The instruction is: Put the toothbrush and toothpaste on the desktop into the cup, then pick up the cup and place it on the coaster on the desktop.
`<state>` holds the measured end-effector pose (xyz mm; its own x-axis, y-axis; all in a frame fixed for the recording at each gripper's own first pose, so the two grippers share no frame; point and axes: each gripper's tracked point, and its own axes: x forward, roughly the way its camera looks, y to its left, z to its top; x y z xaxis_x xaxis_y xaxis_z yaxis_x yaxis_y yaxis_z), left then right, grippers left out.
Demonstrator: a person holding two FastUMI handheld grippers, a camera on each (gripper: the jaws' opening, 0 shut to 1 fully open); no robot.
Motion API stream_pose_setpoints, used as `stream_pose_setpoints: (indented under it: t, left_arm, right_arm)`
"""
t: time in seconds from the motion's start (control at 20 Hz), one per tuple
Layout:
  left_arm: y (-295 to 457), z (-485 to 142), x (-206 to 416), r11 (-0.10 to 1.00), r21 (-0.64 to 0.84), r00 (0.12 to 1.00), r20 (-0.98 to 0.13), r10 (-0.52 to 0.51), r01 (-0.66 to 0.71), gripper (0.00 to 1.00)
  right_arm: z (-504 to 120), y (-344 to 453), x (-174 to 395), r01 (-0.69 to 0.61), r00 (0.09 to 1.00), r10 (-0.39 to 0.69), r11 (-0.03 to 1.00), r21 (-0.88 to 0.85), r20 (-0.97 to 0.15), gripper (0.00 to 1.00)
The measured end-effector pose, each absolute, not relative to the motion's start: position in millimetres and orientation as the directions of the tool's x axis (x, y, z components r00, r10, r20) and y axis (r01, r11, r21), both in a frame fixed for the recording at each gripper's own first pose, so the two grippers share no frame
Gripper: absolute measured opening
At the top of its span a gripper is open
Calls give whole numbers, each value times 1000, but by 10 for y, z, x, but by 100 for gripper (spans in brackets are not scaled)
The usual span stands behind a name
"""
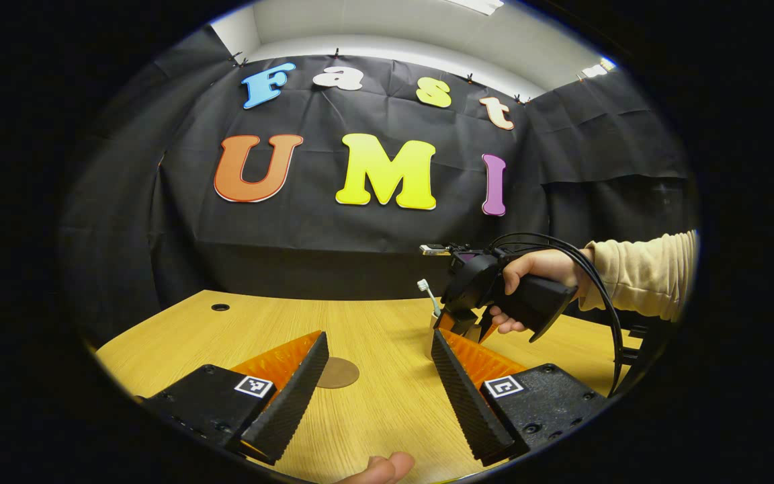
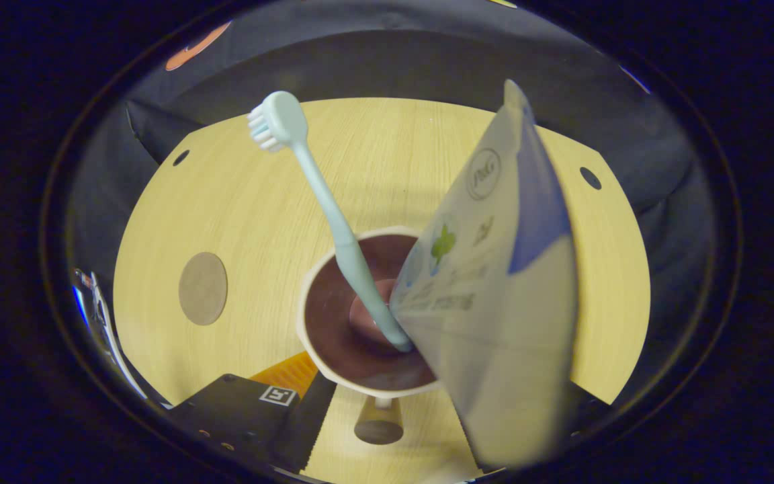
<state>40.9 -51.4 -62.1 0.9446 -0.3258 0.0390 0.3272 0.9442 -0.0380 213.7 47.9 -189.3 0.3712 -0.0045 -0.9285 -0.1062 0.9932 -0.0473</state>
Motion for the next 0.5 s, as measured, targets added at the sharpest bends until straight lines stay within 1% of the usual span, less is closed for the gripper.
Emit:
stream_pose_setpoints:
  t: [0.05, 0.2, 0.3, 0.35, 0.4, 0.45, 0.5]
  left_arm:
    - [-502, -630, 413, 944, -42, 945, 37, -326, 327, 98]
    - [-492, -615, 401, 943, -52, 944, 38, -326, 328, 98]
    - [-484, -636, 392, 943, -54, 944, 38, -328, 330, 98]
    - [-501, -648, 406, 941, -56, 943, 35, -331, 333, 98]
    - [-493, -660, 403, 940, -61, 942, 32, -333, 334, 98]
    - [-494, -666, 406, 939, -66, 942, 30, -335, 336, 98]
    - [-490, -683, 397, 939, -72, 942, 26, -334, 335, 98]
  right_arm:
    - [-1887, 476, 2140, -111, 368, -7, 992, -52, -930, 78]
    - [-1904, 475, 2113, -116, 357, -11, 992, -56, -934, 76]
    - [-1922, 471, 2066, -123, 349, -24, 990, -71, -937, 72]
    - [-1924, 471, 2037, -123, 344, -35, 989, -82, -938, 68]
    - [-1942, 454, 2030, -134, 344, -49, 986, -100, -938, 67]
    - [-1951, 440, 2030, -147, 346, -57, 983, -114, -937, 58]
    - [-1955, 448, 2040, -144, 344, -58, 983, -114, -937, 54]
